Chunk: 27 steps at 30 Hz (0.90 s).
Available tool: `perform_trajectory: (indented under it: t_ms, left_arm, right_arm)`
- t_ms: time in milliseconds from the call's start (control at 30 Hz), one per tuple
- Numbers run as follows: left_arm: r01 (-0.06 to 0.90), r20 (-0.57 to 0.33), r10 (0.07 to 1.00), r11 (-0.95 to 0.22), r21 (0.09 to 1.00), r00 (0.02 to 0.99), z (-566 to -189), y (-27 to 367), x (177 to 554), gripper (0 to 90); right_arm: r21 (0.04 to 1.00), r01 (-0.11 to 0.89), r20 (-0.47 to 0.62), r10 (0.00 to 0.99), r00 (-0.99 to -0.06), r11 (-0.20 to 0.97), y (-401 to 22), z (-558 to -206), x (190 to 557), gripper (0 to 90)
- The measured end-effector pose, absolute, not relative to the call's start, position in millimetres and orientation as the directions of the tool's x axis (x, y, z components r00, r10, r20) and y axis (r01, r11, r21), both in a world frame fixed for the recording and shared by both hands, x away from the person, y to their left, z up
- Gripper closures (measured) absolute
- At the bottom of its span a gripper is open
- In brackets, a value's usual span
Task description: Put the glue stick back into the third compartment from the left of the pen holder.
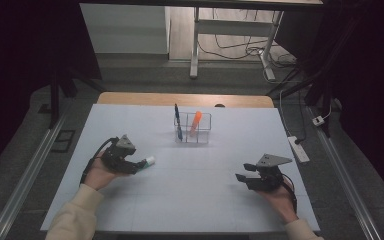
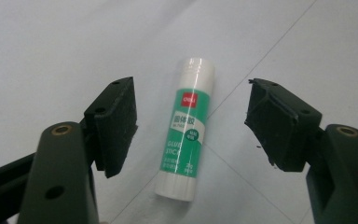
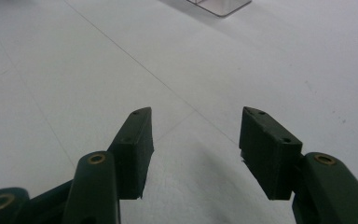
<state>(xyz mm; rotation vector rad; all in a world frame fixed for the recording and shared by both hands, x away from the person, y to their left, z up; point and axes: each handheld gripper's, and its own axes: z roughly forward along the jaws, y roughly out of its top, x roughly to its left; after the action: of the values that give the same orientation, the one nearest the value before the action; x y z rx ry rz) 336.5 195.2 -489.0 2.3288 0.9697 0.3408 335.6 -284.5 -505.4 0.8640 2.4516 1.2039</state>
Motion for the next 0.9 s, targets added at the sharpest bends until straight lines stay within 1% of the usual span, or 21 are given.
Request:
perform_trajectory:
  t_ms: [467, 600, 733, 900]
  left_arm:
    - [0.596, 0.038, 0.688, -0.654, 0.465, 0.725, -503, 191, 341, 34.2]
    - [0.598, 0.038, 0.680, -0.669, 0.442, 0.733, -506, 190, 342, 37.3]
    - [0.604, 0.033, 0.680, -0.672, 0.428, 0.733, -509, 191, 344, 43.7]
    - [0.608, 0.018, 0.672, -0.680, 0.410, 0.740, -513, 192, 346, 49.0]
  right_arm:
    - [0.787, 0.392, 0.013, 0.623, -0.782, 0.476, -286, -506, 336, 43.9]
    - [0.785, 0.392, 0.013, 0.620, -0.784, 0.479, -285, -506, 337, 43.9]
    - [0.781, 0.395, 0.010, 0.622, -0.783, 0.485, -284, -507, 336, 43.8]
    - [0.778, 0.396, 0.009, 0.622, -0.783, 0.487, -284, -508, 337, 43.7]
